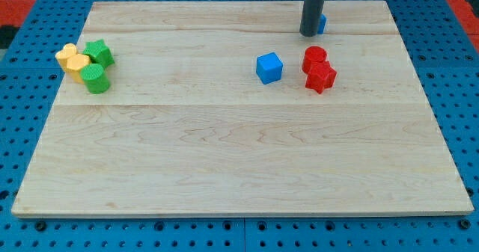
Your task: Slide the blue triangle above the blue cube
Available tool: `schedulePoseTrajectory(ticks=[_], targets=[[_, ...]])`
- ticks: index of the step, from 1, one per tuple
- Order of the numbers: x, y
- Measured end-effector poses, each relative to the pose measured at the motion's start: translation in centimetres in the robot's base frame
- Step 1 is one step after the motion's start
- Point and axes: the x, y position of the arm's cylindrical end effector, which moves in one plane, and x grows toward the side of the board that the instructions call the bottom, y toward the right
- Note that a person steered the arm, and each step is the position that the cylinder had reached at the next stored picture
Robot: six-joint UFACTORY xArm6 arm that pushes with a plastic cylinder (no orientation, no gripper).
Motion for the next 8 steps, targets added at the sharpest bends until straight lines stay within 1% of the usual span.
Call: schedulePoseTrajectory(ticks=[1, 2, 3, 4, 6, 7, 8], targets=[[0.0, 6.5], [-1.4, 11.5], [-6.8, 9.4], [-7.2, 7.0], [-4.4, 2.5], [-3.0, -0.3], [-0.8, -4.4]])
